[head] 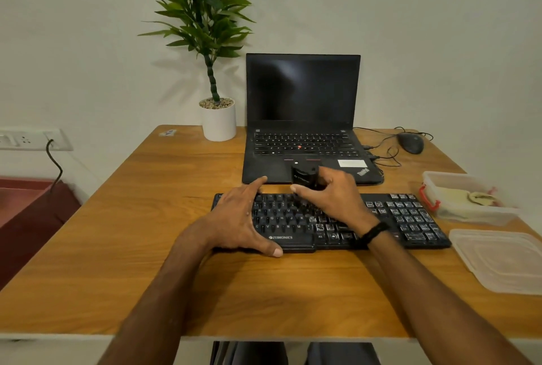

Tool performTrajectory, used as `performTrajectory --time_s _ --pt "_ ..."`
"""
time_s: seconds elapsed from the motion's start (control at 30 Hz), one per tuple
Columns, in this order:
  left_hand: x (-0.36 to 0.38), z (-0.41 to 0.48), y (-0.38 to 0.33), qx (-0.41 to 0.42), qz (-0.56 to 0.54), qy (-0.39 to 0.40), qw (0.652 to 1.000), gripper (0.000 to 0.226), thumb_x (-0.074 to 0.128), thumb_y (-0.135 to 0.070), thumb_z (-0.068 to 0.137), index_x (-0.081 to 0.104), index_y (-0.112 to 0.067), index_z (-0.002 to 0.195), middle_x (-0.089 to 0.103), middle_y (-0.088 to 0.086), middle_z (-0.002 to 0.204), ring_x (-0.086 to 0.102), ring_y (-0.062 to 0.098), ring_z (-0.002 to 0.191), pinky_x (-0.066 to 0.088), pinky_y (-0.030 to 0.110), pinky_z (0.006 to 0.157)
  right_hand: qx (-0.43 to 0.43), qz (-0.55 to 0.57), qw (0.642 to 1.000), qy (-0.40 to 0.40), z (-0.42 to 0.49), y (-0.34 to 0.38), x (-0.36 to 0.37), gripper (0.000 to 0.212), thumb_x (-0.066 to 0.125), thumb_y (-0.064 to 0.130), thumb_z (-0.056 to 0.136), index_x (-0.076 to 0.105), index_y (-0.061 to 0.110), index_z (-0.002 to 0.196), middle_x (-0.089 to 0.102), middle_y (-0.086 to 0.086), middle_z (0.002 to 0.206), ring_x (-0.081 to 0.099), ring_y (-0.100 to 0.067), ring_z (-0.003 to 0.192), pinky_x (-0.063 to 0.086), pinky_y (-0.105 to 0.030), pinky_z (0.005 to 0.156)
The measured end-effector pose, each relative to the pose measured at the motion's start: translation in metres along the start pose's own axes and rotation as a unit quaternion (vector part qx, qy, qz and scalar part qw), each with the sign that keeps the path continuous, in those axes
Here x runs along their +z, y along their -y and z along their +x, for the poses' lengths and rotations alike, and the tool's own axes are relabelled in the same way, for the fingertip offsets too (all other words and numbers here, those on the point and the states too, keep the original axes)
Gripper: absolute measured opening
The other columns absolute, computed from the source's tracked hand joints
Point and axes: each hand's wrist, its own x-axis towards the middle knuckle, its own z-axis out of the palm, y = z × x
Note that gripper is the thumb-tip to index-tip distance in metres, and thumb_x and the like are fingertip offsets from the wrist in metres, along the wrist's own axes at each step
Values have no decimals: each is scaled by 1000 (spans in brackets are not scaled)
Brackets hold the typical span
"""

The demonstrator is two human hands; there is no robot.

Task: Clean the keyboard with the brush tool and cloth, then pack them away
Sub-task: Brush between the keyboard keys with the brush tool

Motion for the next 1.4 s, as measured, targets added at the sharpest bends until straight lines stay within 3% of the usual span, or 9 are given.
performTrajectory --time_s 0.1,0.17,0.3,0.4,0.6,0.73,0.9,1.07,1.4 --pt "1 -1 -2 7 5 6 1000 150 80 -85 43 -3 -41 160 21 -2 164 21 23 149 23 52 123 35 160 975 147 -6 -5 -4 35 80 30 80 69 17 111 75 0 98 72 -14 92 60 -32 79" --pt "1 -2 0 4 8 9 1000 150 81 -84 45 -3 -40 160 19 -3 165 20 23 150 22 51 124 23 181 961 206 -13 -4 1 28 79 23 81 68 19 107 76 0 98 73 -16 92 59 -27 75" --pt "-3 -2 -1 -3 11 1 1000 148 81 -85 43 0 -42 160 23 -4 163 22 23 148 21 50 124 -25 21 998 -52 1 -3 -2 34 77 37 82 64 29 113 63 22 95 62 4 86 51 -10 70" --pt "-5 -7 -1 0 10 14 1000 144 88 -77 47 5 -41 159 23 -6 162 23 21 147 21 49 123 19 123 987 -104 2 -12 -7 25 76 41 82 59 38 100 68 16 96 67 -1 91 58 -23 78" --pt "-13 -13 -2 -6 14 31 999 147 75 -87 35 13 -37 159 26 -8 161 24 19 146 20 47 123 25 180 981 -73 6 -14 0 38 78 40 80 53 41 108 69 10 108 66 -4 101 58 -29 86" --pt "-12 -14 -5 -11 9 33 999 147 75 -87 35 14 -37 159 25 -8 161 23 20 146 21 48 123 -10 49 996 -80 4 -6 5 45 75 39 84 53 30 122 60 23 100 59 7 94 51 -10 78" --pt "-11 -16 -4 -15 13 31 999 148 74 -88 35 13 -36 159 25 -8 161 23 21 146 21 47 122 36 226 963 143 -1 -5 21 48 79 23 82 56 18 123 72 0 107 71 -13 98 58 -25 77" --pt "-11 -13 -4 -12 13 33 999 147 74 -89 35 13 -38 159 25 -9 160 24 20 146 21 47 122 -37 47 997 -39 9 -2 11 47 76 35 84 57 30 126 61 21 106 57 6 94 46 -2 72" --pt "-11 -16 -7 -10 13 36 999 146 72 -89 35 12 -37 159 23 -9 161 23 19 145 21 46 122 11 161 985 56 10 -15 17 36 78 25 82 56 36 109 70 8 103 69 -4 96 58 -24 82"
